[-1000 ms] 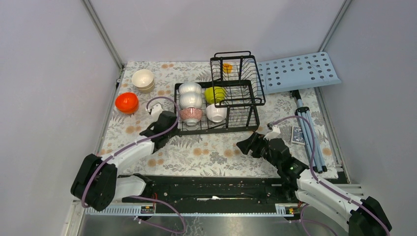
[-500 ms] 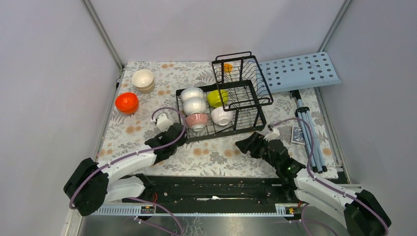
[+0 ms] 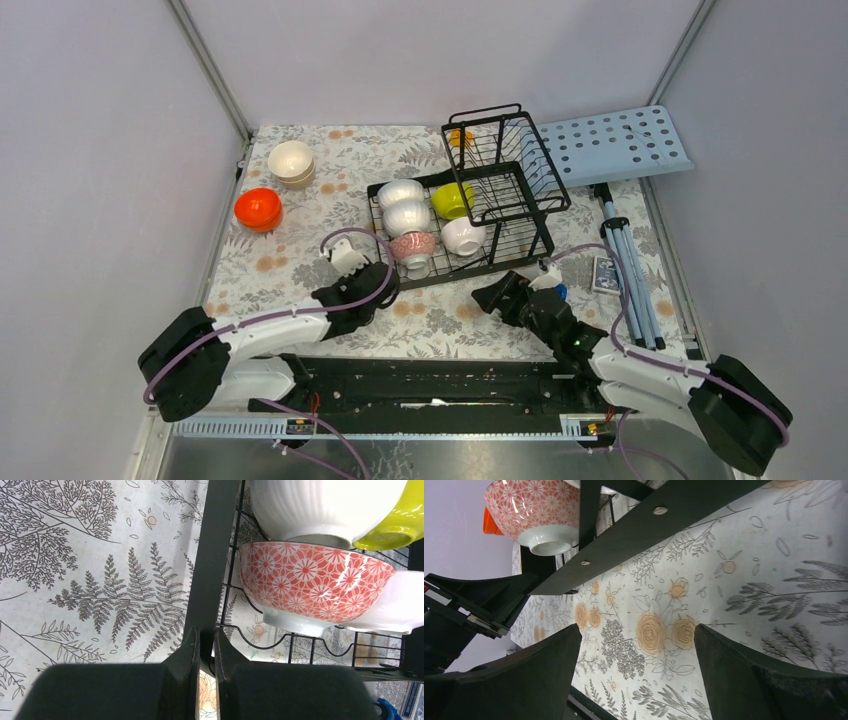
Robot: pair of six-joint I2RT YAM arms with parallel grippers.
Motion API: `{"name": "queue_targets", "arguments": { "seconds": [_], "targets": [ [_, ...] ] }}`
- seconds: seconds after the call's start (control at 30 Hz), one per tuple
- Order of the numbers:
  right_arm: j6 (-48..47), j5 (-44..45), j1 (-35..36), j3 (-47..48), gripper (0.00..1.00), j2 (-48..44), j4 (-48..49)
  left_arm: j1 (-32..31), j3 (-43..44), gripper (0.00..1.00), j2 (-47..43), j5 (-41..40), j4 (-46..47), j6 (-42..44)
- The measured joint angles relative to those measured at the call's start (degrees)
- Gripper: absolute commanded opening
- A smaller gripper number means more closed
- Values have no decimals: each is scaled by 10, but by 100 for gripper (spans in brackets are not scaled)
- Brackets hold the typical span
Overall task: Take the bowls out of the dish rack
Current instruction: Adjust the dish rack at the center of the board.
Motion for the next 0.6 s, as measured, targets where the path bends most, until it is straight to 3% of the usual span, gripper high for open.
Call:
{"name": "queue_targets", "arguments": {
  "seconds": [0.4, 0.6],
  "targets": [
    [93, 83, 97, 59, 91, 173, 78, -41, -3, 0, 4, -31, -1, -35],
    [124, 125, 117, 62, 92, 185, 97, -49, -27, 0, -19, -28, 17, -49]
  ]
}}
